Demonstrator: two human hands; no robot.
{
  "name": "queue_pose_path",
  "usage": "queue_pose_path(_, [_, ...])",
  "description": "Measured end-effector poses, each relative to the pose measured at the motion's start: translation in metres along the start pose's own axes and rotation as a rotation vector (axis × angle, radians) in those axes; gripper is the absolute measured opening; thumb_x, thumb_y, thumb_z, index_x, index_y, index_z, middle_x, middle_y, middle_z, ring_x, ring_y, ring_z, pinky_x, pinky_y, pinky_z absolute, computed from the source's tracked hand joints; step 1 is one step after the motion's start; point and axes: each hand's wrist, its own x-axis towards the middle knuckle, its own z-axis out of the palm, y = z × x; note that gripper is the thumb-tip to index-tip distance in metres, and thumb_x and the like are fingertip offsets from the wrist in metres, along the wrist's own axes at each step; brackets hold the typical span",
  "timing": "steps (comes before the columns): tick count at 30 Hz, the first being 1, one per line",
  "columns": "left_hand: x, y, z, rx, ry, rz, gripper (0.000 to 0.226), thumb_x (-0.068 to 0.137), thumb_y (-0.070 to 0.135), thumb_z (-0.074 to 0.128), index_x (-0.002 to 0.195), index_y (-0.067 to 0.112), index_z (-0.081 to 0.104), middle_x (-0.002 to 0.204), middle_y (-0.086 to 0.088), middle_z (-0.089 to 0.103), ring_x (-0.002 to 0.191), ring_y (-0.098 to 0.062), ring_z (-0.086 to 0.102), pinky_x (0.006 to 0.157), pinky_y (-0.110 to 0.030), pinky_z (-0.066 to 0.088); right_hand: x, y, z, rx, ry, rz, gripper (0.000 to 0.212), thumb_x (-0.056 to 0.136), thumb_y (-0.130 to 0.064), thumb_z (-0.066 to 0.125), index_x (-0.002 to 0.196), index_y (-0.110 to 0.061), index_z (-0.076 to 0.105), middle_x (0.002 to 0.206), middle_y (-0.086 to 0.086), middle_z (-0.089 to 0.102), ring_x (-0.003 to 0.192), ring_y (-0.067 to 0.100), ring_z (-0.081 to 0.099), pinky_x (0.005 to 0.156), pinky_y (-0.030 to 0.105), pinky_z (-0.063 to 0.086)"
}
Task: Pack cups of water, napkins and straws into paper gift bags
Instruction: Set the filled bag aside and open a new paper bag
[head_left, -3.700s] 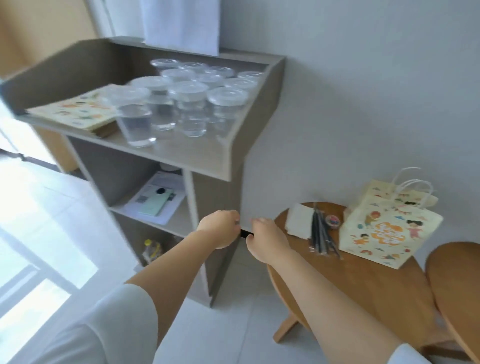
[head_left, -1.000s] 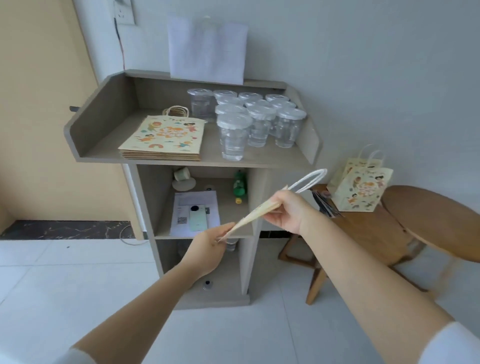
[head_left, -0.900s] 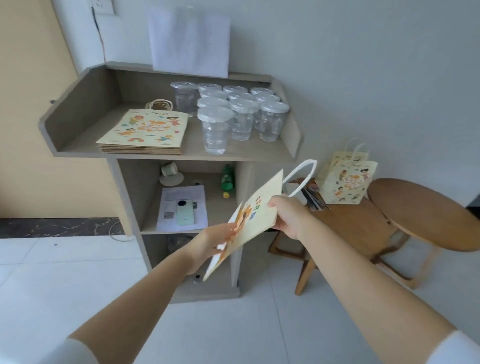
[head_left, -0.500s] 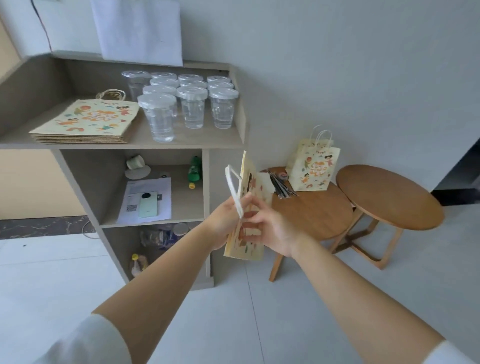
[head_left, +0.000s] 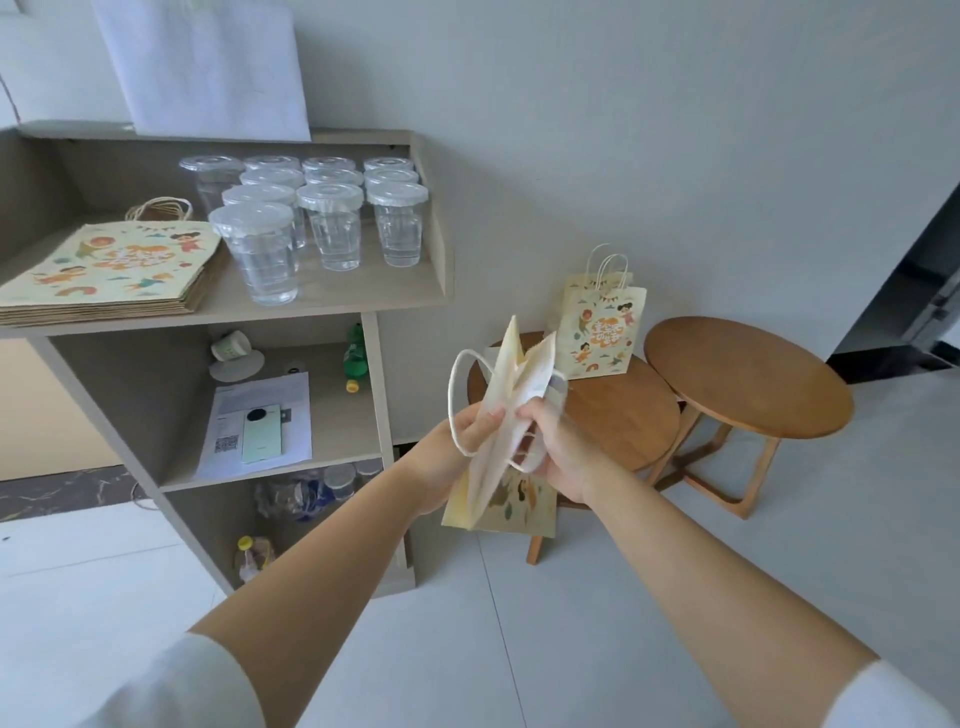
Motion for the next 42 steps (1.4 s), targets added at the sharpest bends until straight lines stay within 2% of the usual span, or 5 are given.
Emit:
queue_pose_path(6, [0.027, -0.008, -0.009, 0.224, 0.179, -0.161, 0.022, 0.094, 0.020, 0.050, 0.109, 0.011, 0.063, 0.106, -0.011, 0.066, 0.102, -0.030, 0.062, 0.097, -0.049, 0.048, 0.021, -0.008, 0.016, -0.391, 0.187, 0.061, 0.021, 0.087, -0.013, 0.045, 0.105, -0.017, 0.055, 0.090, 0.003, 0.059, 0.080, 0.016, 0.058, 0.064, 0.027, 0.052])
queue_pose_path(11, [0.038, -0.013, -0.010, 0.339, 0.300, -0.188, 0.029, 0.094, -0.001, 0.037, 0.090, 0.016, 0.059, 0.079, -0.002, 0.060, 0.076, -0.022, 0.059, 0.064, -0.028, 0.049, 0.041, 0.007, 0.019, -0.445, 0.371, 0.006, 0.014, 0.088, -0.003, 0.045, 0.077, -0.003, 0.053, 0.071, 0.011, 0.054, 0.067, 0.024, 0.058, 0.061, 0.024, 0.054])
queue_pose_path(18, [0.056, -0.020, -0.012, 0.590, 0.436, -0.129, 0.018, 0.093, 0.011, 0.044, 0.085, 0.006, 0.060, 0.077, -0.004, 0.058, 0.070, -0.020, 0.052, 0.059, -0.026, 0.042, 0.034, 0.010, 0.015, -0.607, 0.382, -0.048, 0.028, 0.097, -0.003, 0.042, 0.118, 0.012, 0.051, 0.112, 0.024, 0.058, 0.111, 0.037, 0.054, 0.071, 0.021, 0.038])
queue_pose_path(25, [0.060, -0.012, -0.043, 1.144, 0.453, -0.181, 0.024, 0.094, 0.013, 0.042, 0.108, 0.012, 0.062, 0.097, -0.007, 0.067, 0.083, -0.026, 0.062, 0.065, -0.029, 0.047, 0.042, 0.013, 0.004, -1.164, 0.392, -0.032, 0.021, 0.094, -0.003, 0.039, 0.098, -0.002, 0.060, 0.098, 0.016, 0.062, 0.093, 0.032, 0.060, 0.069, 0.030, 0.042])
queue_pose_path(42, [0.065, 0.016, -0.105, 1.262, 0.557, -0.300, 0.023, 0.091, 0.001, 0.047, 0.108, 0.007, 0.061, 0.093, -0.012, 0.061, 0.086, -0.030, 0.060, 0.074, -0.034, 0.052, 0.046, -0.018, -0.016, -1.789, 0.531, 0.240, 0.025, 0.094, -0.005, 0.046, 0.116, -0.008, 0.058, 0.117, 0.009, 0.062, 0.108, 0.025, 0.061, 0.078, 0.029, 0.051])
